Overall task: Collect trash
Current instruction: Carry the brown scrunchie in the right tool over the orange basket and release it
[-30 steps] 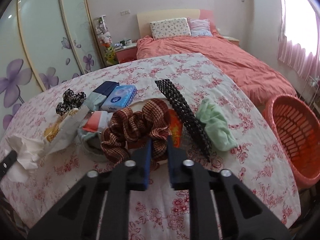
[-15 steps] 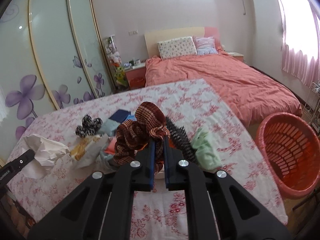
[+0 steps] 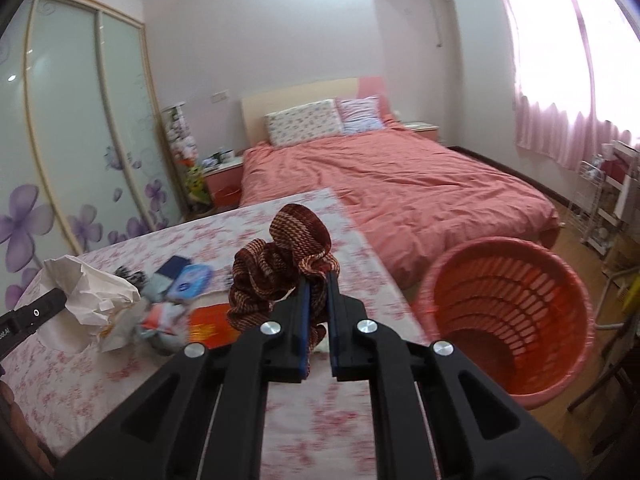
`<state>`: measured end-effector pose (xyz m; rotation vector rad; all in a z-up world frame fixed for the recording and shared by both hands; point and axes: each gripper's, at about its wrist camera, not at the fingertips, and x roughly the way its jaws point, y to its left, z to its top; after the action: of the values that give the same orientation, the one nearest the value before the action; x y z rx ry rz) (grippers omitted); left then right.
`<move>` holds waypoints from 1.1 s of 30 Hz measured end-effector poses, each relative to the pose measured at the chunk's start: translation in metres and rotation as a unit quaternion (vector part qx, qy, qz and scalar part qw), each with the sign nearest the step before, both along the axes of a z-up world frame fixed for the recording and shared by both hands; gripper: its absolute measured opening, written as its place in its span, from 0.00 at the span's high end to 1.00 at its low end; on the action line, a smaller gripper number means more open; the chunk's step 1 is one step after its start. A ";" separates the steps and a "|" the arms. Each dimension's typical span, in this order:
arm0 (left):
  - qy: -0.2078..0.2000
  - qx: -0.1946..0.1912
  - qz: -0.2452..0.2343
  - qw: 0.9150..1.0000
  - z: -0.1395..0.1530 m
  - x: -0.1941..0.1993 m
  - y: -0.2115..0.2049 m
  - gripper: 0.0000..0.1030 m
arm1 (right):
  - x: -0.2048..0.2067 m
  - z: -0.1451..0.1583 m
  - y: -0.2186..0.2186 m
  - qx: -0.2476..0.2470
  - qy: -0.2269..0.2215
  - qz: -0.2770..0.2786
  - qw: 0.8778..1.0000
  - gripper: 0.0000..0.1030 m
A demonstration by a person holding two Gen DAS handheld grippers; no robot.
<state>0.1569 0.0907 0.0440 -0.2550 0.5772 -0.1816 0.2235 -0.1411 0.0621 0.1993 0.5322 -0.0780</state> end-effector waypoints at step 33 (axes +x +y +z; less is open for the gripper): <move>0.072 -0.003 -0.281 0.957 -0.050 0.060 -0.282 0.99 | -0.028 -0.045 -0.229 0.029 0.001 -0.208 0.978 0.90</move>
<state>0.2172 -0.1912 -0.0058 -0.1045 0.7849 -0.7214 0.1960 -0.3702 0.0175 0.3670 0.4881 -0.4710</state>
